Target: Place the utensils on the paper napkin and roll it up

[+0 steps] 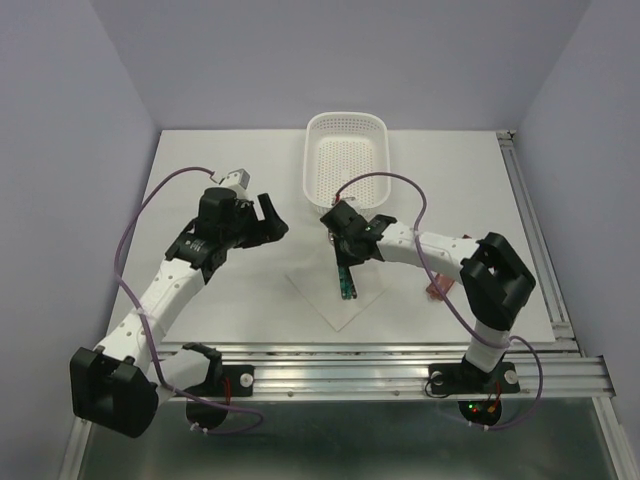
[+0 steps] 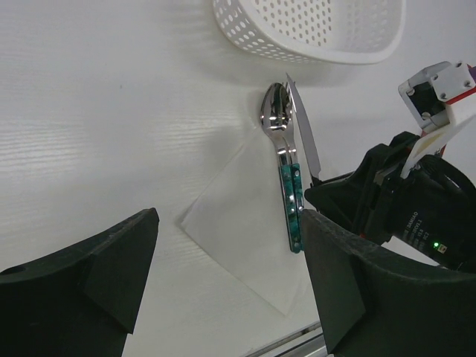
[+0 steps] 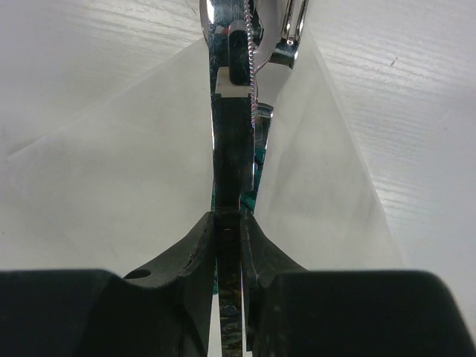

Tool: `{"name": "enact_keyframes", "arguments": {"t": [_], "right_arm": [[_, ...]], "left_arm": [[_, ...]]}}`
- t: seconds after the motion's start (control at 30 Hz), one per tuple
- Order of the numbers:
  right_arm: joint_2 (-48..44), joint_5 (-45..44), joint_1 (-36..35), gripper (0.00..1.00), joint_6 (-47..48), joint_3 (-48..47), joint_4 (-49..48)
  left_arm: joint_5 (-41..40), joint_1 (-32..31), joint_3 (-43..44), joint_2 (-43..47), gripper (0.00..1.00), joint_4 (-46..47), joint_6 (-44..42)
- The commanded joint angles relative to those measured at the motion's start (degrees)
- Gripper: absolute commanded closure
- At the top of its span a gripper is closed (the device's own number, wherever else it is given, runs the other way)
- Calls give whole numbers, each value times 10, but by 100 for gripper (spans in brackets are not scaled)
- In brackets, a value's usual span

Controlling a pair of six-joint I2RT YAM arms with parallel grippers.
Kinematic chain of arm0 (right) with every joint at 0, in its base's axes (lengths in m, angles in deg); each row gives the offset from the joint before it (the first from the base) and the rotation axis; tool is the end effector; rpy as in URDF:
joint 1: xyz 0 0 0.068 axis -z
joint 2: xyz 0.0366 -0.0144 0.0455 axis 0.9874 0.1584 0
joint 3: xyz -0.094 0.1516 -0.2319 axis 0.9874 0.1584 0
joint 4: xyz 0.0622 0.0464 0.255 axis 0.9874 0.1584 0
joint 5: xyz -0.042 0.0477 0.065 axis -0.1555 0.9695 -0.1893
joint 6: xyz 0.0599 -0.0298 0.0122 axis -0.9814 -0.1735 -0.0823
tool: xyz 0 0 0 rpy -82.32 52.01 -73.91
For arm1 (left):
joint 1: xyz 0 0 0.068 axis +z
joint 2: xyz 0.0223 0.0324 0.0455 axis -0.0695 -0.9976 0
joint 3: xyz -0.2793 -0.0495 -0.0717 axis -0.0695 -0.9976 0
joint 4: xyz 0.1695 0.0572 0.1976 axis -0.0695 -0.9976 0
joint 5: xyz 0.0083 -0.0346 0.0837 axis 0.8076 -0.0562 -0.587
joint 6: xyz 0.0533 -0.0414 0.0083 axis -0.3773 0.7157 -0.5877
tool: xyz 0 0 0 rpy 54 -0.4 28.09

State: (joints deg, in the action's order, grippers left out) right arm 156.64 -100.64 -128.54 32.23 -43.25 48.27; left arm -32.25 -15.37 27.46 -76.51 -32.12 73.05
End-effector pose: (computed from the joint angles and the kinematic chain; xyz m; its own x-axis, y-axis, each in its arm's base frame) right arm 0.2731 0.2779 0.2129 -0.8254 -0.1692 -0.5385 -0.2331 0.9710 0.0523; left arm 0.2390 -0.0953 0.3110 -0.6007 -0.2454 -0.7609 0.2499 0.8464 -0.4703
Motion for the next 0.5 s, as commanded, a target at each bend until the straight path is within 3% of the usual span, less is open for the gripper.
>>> {"name": "enact_keyframes", "arguments": {"t": [0.0,0.47], "right_arm": [[4,-37,-8,96,-45,-24,-39],[30,-57,-30,94,-80,-2,-56]], "left_arm": [[-7,5,6,26,12,6,-3],[-10,6,13,33,12,-8,-13]]}}
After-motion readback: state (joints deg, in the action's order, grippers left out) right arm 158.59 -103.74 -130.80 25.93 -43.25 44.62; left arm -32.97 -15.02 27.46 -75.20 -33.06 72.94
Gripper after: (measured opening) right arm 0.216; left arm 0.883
